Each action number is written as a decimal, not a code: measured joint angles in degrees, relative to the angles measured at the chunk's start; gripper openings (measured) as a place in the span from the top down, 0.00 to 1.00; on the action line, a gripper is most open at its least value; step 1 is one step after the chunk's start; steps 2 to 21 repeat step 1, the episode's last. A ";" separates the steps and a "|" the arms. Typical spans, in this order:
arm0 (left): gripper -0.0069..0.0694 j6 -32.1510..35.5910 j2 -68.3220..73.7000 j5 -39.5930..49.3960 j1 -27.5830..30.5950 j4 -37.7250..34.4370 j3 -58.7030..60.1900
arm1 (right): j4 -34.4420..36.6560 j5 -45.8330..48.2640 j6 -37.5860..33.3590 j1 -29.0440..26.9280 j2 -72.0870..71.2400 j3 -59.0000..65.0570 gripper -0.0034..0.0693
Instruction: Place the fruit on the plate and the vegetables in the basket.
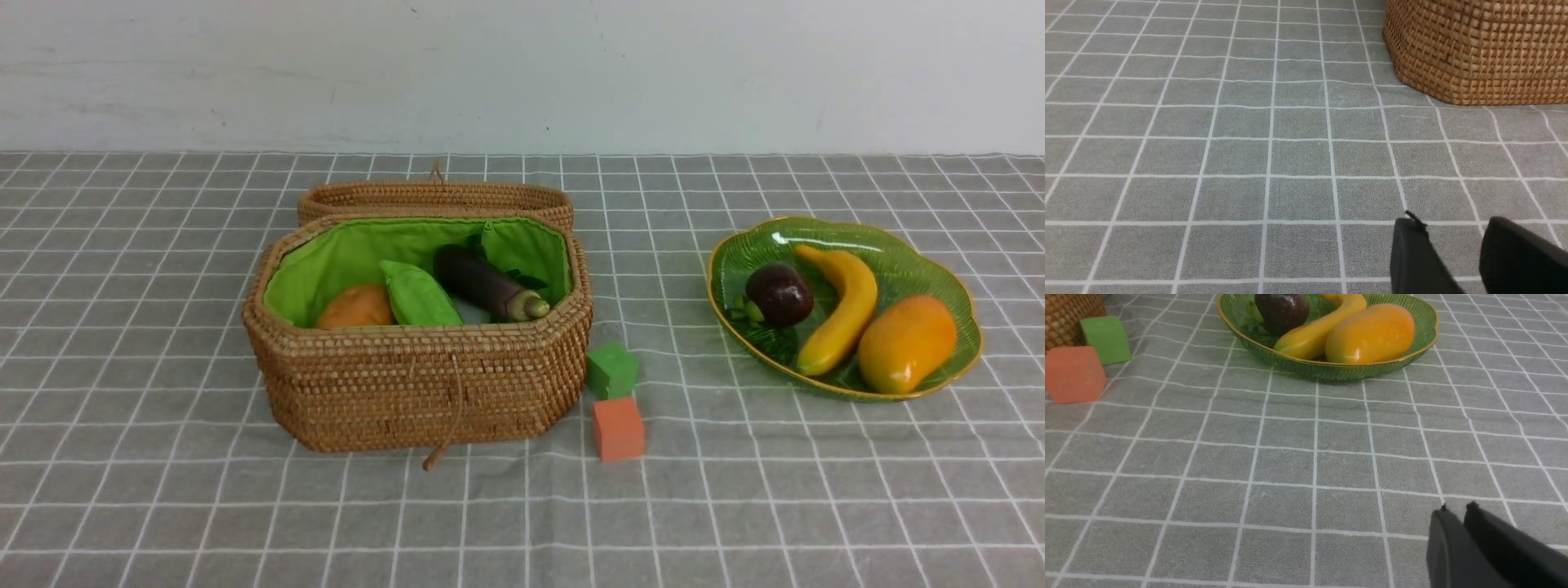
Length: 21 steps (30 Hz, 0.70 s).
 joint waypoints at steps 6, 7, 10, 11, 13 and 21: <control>0.60 0.00 0.00 0.00 0.00 0.00 0.00 | 0.00 0.00 0.00 0.00 0.00 0.00 0.86; 0.60 0.00 0.00 0.00 0.00 0.00 0.00 | 0.00 0.00 0.00 0.00 0.00 0.00 0.86; 0.60 0.00 0.00 0.00 0.00 0.00 0.00 | 0.00 0.00 0.00 0.00 0.00 0.00 0.86; 0.60 0.00 0.00 0.00 0.00 0.00 0.00 | 0.00 0.00 0.00 0.00 0.00 0.00 0.86; 0.60 0.00 0.00 0.00 0.00 0.00 0.00 | 0.00 0.00 0.00 0.00 0.00 0.00 0.86; 0.60 0.00 0.00 0.00 0.00 0.00 0.00 | 0.00 0.00 0.00 0.00 0.00 0.00 0.86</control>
